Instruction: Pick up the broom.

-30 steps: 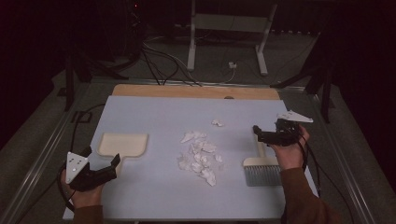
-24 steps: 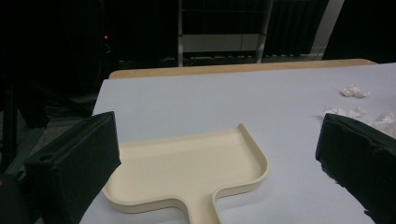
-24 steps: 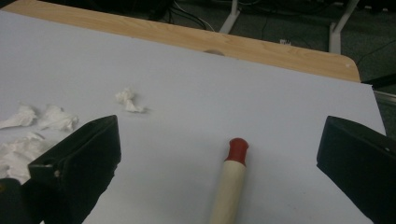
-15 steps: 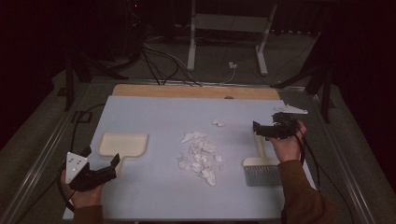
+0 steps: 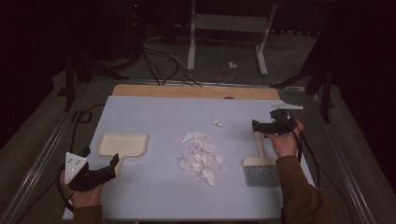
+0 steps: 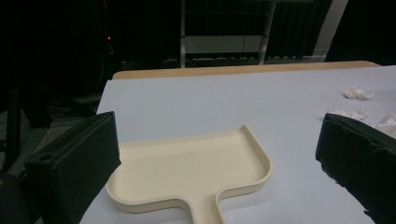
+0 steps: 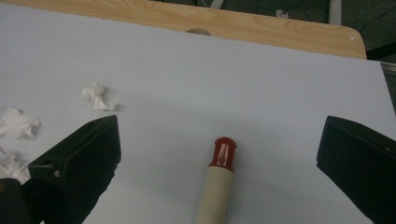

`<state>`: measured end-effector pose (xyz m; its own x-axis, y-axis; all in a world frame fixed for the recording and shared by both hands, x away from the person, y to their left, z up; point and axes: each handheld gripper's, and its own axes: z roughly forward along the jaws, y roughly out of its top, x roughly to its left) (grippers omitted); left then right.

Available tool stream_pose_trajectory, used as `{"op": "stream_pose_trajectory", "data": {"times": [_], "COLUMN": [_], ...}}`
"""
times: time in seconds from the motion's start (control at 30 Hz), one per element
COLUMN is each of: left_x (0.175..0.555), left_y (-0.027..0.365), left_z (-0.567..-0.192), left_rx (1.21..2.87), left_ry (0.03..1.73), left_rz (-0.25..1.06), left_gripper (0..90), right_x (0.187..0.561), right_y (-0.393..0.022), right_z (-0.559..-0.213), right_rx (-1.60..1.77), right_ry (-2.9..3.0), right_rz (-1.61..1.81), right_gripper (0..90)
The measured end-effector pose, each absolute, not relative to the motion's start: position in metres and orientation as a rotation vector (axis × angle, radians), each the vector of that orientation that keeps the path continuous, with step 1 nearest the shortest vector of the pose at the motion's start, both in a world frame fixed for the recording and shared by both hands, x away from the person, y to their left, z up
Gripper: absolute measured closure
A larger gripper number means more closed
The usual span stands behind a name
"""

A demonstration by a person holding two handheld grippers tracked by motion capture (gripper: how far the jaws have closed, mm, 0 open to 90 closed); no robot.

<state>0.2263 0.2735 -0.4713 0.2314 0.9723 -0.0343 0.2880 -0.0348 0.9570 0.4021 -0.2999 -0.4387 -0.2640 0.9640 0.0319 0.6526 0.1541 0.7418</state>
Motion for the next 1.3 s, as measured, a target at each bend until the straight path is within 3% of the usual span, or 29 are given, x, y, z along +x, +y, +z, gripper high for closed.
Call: {"op": "stream_pose_trajectory", "data": {"times": [1.3], "left_x": [0.226], "left_y": [0.273], "left_z": [-0.472], "left_rx": [1.52], "left_ry": [1.24], "left_rz": [0.887], "left_gripper": [0.5], "right_x": [0.431], "right_y": [-0.301], "right_z": [-0.474], "right_rx": [1.663], "right_ry": [2.041], "right_rz": [0.766], "right_gripper": [0.6]}}
